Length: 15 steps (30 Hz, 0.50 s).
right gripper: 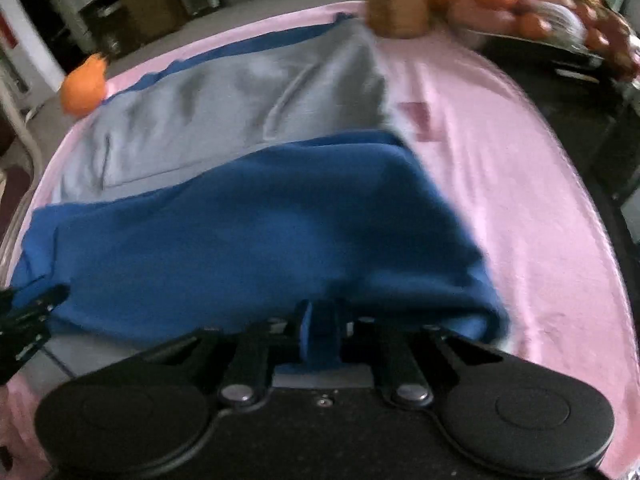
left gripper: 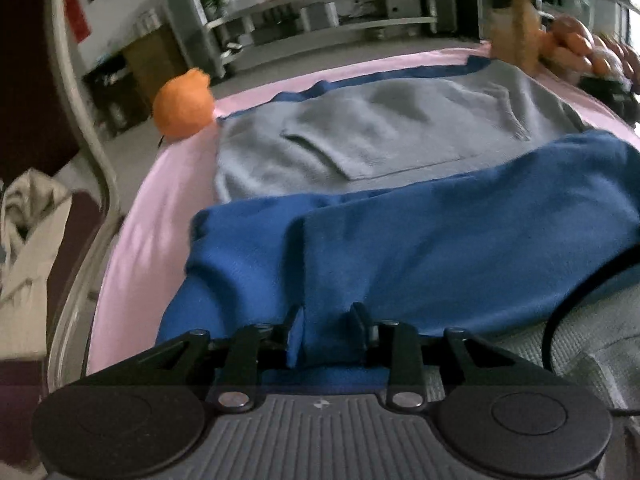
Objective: Fold clothes
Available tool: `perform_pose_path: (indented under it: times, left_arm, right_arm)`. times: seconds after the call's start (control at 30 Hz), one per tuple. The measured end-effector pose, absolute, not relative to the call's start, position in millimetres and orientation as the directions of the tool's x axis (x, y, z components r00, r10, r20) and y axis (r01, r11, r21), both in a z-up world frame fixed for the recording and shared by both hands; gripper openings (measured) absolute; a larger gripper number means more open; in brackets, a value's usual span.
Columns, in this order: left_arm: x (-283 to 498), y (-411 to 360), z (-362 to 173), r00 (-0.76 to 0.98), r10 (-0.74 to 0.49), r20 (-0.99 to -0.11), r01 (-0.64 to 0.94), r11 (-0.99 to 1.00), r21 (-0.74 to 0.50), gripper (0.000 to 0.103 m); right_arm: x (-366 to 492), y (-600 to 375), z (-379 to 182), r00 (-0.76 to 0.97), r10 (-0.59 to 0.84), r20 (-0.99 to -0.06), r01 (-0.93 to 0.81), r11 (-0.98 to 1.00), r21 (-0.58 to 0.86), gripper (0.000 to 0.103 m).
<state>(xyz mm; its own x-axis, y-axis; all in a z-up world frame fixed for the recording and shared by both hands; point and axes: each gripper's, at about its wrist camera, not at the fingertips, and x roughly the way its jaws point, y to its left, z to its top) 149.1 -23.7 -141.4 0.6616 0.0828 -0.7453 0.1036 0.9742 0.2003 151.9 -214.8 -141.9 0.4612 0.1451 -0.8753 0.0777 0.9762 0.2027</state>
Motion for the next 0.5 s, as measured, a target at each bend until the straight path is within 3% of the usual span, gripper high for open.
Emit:
perform_pose_path:
  times: [0.1,0.2,0.27,0.33,0.5]
  left_arm:
    - [140,-13,-127,0.66,0.02,-0.751,0.07,0.994,0.087,0.021]
    - [135,-15,-119,0.677,-0.064,-0.733,0.095,0.995,0.001,0.022]
    - [136,-21,-125,0.669,-0.056,-0.741,0.109,0.994,0.024,0.027]
    - [141,-23,-138,0.641,-0.008,-0.768,0.094,0.993,0.068,0.027]
    - [145,-12,-147,0.635,0.014,-0.773,0.054,0.997,0.063,0.037]
  right_arm:
    - [141,-230,-136,0.493,0.163,-0.855,0.118,0.961,0.252,0.016]
    - [134,-241,-131,0.524,0.239,-0.817,0.116,0.931,0.347,0.016]
    - [134,-242,-133,0.523,0.293,-0.8,0.111,0.907,0.405,0.016]
    - [140,-238,-136,0.507,0.291,-0.811,0.117,0.909,0.399,0.016]
    - [148,-228,-148,0.463,0.206,-0.862,0.126,0.947,0.294,0.013]
